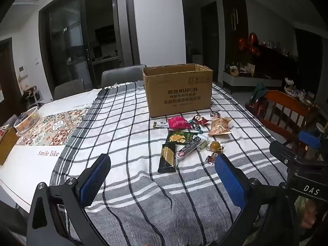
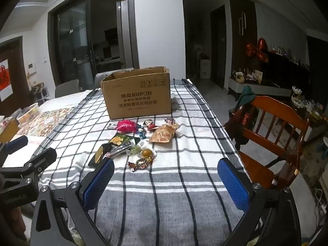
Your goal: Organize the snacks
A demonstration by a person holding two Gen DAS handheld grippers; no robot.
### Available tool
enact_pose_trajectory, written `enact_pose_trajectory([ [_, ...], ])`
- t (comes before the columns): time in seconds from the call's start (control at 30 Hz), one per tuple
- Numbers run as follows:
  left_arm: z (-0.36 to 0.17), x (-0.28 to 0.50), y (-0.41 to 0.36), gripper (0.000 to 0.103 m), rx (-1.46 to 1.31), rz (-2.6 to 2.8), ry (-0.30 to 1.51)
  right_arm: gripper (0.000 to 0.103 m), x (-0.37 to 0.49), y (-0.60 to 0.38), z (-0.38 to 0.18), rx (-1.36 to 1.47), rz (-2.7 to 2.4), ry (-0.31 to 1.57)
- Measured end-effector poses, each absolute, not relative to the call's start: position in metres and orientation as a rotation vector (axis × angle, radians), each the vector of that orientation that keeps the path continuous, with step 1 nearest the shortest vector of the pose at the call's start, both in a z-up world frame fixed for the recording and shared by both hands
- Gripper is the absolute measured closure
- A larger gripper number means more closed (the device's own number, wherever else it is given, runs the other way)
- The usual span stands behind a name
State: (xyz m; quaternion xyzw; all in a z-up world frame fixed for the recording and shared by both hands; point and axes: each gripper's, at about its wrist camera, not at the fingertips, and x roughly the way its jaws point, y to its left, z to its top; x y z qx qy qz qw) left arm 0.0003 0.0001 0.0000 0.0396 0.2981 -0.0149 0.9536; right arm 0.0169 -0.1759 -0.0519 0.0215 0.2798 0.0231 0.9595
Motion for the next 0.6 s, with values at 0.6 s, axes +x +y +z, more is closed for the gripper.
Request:
enact_pose_trajectory([
  [0.6, 0.0007, 0.0018, 0.0003, 0.0, 0.083, -0.03, 0.604, 0.001, 0.0172, -0.1748, -0.0529, 0.042, 0.046, 0.564],
])
